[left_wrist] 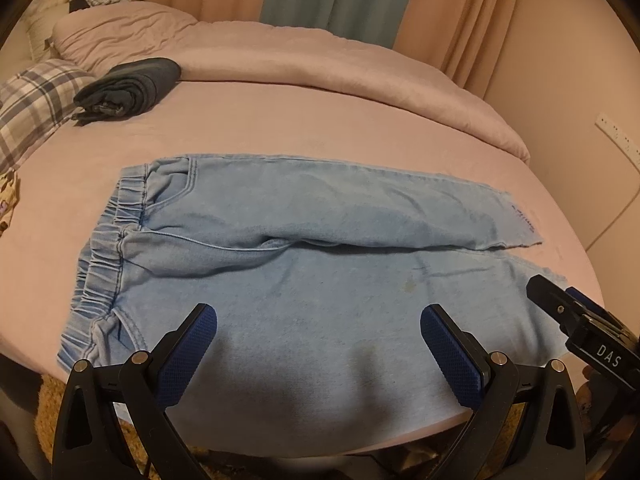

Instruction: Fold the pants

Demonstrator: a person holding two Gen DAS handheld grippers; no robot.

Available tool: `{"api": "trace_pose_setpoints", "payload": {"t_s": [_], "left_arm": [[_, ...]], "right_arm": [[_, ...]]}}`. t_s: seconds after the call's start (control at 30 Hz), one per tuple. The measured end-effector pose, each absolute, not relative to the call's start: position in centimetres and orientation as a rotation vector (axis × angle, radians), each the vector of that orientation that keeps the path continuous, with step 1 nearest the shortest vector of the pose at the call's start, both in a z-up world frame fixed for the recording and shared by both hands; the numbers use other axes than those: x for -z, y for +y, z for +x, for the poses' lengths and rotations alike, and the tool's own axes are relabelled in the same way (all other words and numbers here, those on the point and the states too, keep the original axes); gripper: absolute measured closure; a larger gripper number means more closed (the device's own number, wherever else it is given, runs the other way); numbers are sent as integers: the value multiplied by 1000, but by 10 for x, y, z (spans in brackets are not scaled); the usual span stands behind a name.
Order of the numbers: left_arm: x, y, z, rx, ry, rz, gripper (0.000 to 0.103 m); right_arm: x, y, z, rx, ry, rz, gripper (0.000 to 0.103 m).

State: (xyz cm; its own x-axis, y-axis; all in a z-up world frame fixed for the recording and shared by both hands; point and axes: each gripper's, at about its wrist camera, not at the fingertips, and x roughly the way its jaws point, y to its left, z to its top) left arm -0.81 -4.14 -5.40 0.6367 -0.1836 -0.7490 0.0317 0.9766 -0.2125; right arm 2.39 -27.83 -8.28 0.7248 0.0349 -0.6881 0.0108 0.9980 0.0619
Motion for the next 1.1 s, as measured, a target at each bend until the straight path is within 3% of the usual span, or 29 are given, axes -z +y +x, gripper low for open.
{"api": "trace_pose_setpoints", "payload": {"t_s": [0.63,0.77,1.1], "left_arm": [[64,35,-6,-142,906,-245,0],[63,73,-15,-231,869,-310,0],[103,121,-8,-352,985,-381,0]], "right_arm": [[91,-332,31,68,761,137,1],[90,-368,32,145,764,149,1],[110,-508,25,519,863,174,1]]}}
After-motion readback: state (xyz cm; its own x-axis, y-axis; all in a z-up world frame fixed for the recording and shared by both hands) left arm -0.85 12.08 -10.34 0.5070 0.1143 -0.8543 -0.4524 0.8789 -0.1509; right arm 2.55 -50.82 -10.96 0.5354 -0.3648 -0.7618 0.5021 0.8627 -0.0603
